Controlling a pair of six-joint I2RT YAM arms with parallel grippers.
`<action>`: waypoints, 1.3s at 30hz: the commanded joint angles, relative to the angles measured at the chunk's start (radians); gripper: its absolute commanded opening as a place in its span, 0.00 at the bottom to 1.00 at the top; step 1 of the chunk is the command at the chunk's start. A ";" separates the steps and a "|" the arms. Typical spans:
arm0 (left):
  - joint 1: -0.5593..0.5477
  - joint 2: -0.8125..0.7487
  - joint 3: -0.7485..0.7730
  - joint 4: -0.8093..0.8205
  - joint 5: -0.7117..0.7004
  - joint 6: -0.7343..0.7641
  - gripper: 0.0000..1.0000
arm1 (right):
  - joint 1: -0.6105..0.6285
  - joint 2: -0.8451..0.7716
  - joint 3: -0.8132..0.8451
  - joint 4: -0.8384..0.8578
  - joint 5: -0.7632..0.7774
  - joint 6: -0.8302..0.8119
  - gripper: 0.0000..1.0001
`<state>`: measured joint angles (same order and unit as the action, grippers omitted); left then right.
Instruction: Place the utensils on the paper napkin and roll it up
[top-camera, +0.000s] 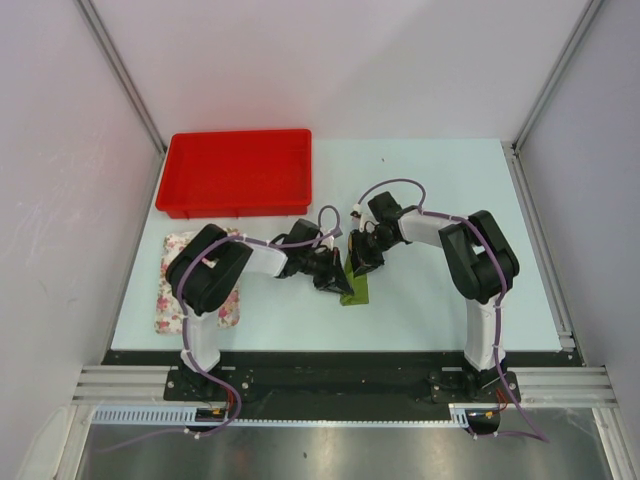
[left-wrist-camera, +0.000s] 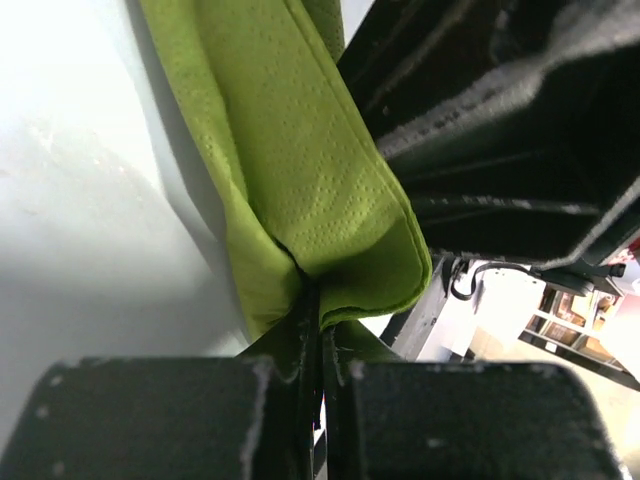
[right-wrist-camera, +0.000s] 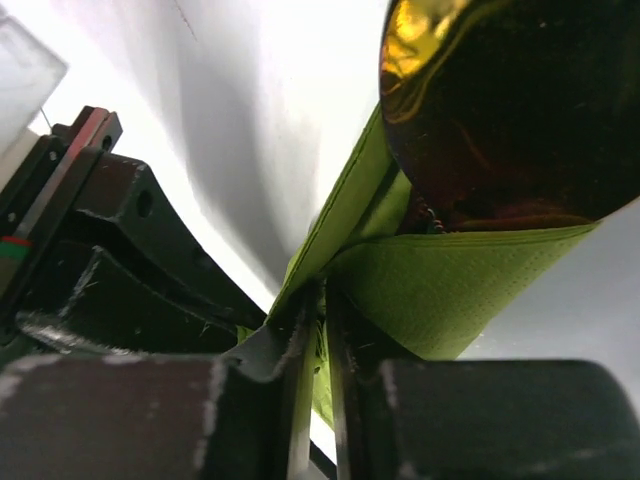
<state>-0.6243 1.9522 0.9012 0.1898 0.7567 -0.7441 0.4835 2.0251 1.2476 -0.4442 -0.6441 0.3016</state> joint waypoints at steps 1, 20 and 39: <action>-0.011 0.053 0.028 -0.142 -0.071 0.029 0.00 | 0.010 0.008 -0.028 -0.033 0.064 -0.035 0.18; -0.015 0.042 0.028 -0.135 -0.079 0.040 0.00 | -0.109 -0.079 -0.074 0.035 -0.155 -0.002 0.19; -0.032 -0.021 0.070 -0.081 -0.039 0.000 0.00 | -0.094 -0.008 -0.151 0.064 -0.052 -0.018 0.11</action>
<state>-0.6266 1.9625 0.9489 0.1040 0.7586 -0.7361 0.3752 1.9717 1.1202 -0.3824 -0.7856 0.3027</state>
